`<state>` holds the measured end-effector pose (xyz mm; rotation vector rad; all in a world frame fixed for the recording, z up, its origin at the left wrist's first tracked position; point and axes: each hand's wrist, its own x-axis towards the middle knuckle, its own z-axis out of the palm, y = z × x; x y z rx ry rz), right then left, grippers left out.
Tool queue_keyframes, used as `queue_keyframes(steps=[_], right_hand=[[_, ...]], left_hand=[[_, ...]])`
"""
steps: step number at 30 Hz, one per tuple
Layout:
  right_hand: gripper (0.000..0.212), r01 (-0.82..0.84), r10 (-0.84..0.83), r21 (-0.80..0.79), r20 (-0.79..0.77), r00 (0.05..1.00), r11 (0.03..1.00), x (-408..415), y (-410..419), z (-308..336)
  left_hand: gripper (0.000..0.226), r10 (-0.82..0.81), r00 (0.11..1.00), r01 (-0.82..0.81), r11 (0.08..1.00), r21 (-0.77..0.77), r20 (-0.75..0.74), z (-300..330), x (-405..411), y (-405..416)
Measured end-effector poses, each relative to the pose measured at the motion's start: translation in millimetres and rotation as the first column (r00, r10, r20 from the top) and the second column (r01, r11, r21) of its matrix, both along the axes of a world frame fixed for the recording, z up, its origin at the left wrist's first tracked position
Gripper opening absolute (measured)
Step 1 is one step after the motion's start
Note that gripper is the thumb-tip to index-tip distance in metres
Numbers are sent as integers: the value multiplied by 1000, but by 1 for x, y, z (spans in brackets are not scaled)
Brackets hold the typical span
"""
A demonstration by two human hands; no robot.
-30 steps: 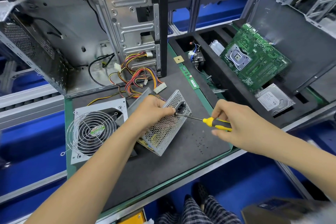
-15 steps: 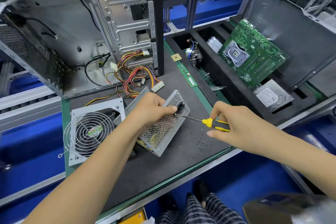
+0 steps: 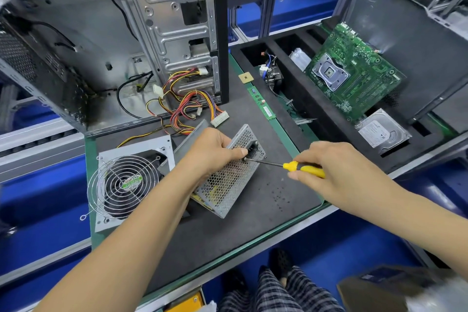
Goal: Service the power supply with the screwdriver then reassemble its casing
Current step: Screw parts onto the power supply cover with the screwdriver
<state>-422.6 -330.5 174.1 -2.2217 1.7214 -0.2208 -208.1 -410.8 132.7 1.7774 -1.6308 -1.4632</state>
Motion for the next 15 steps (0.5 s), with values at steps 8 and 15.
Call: queue_keyframes(steps=[8, 15], right_hand=[[28, 3, -20, 131, 130, 991, 991, 1, -1, -2], [49, -46, 6, -134, -289, 957, 990, 7, -4, 7]], left_hand=[[32, 63, 990, -56, 997, 58, -127, -1, 4, -1], [37, 28, 991, -27, 1000, 5, -134, 0, 6, 2]])
